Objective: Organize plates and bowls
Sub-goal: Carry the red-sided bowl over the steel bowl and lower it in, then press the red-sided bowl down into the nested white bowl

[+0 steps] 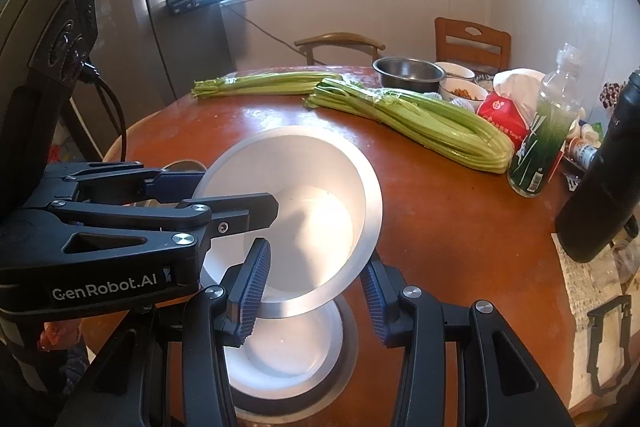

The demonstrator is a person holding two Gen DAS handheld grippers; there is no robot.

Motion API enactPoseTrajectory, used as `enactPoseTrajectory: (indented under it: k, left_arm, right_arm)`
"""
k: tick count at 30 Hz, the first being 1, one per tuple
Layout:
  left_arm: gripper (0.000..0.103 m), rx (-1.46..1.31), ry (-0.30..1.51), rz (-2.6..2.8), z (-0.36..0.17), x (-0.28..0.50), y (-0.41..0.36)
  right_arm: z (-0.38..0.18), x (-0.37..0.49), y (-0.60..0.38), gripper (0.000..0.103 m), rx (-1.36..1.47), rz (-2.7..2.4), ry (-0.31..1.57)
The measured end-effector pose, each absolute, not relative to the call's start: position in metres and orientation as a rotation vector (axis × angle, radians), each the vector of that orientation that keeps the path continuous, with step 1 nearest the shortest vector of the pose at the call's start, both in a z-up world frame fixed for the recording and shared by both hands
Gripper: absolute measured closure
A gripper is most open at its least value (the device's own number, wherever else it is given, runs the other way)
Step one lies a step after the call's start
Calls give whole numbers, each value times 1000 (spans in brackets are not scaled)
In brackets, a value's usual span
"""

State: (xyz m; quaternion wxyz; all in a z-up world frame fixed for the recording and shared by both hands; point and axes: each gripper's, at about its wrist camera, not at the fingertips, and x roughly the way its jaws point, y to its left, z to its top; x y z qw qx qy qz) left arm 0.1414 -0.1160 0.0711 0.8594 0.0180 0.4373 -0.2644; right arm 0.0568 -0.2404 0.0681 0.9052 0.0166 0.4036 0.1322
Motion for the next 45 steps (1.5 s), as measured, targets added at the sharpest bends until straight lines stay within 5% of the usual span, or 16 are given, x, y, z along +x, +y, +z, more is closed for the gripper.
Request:
enactPoseTrajectory:
  k: [45]
  left_arm:
    - [62, 58, 1000, -544, 27, 105, -109]
  right_arm:
    - [31, 16, -229, 56, 58, 305, 917]
